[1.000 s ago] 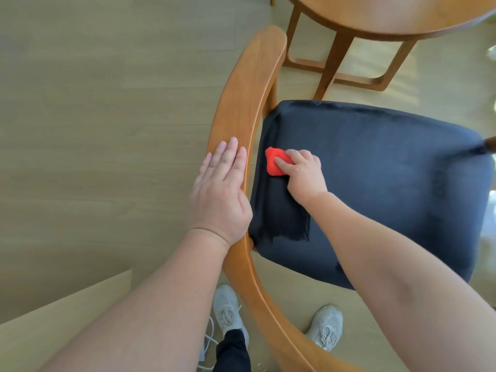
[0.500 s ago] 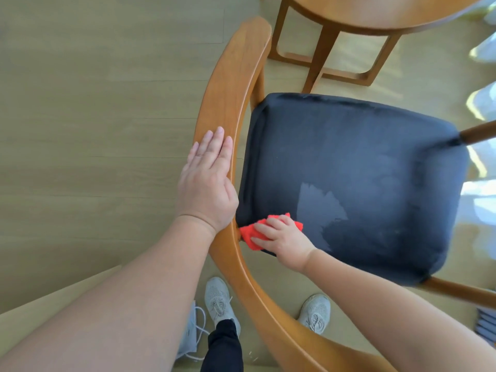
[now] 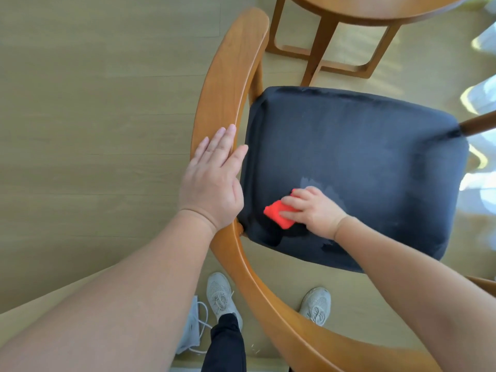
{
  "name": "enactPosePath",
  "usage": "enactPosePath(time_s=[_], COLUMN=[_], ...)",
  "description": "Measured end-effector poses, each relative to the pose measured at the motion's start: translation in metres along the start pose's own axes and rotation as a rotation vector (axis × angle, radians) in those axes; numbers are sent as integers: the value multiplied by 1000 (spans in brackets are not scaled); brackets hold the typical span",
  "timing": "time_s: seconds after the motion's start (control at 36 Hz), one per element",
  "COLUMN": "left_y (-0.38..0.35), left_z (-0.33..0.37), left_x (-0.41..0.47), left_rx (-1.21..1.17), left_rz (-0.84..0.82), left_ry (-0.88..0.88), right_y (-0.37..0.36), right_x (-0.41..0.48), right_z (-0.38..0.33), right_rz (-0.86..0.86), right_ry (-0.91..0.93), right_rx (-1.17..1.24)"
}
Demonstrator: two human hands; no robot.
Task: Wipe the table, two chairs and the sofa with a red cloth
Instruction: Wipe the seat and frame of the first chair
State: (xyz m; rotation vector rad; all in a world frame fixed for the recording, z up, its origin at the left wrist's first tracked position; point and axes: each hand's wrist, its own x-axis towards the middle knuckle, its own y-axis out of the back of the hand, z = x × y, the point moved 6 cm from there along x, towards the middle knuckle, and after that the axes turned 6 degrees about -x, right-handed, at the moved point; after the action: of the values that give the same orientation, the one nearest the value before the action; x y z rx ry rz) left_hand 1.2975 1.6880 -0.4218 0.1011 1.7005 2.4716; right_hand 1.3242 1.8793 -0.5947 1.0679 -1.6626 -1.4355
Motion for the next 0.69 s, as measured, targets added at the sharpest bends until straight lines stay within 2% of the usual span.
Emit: enactPosePath(time_s=[0.11,0.22,0.42,0.5,0.69], left_y=[0,0,0,-1,0], left_z=[0,0,1,2,1], left_x=[0,0,0,0,-1], left_rx=[1,13,51,49,38], left_rz=[9,4,-4,-9,-20], left_ry=[5,10,17,13,23], right_y=[10,18,2,1,-16], right_x=[1,-4,-17,-26,-86], right_z=[36,81,65,44,-34], right_rz=[30,75,117,115,-109], right_ry=[-130,-503,-665,-621,-149], right_rx=[-36,10,79,79,59])
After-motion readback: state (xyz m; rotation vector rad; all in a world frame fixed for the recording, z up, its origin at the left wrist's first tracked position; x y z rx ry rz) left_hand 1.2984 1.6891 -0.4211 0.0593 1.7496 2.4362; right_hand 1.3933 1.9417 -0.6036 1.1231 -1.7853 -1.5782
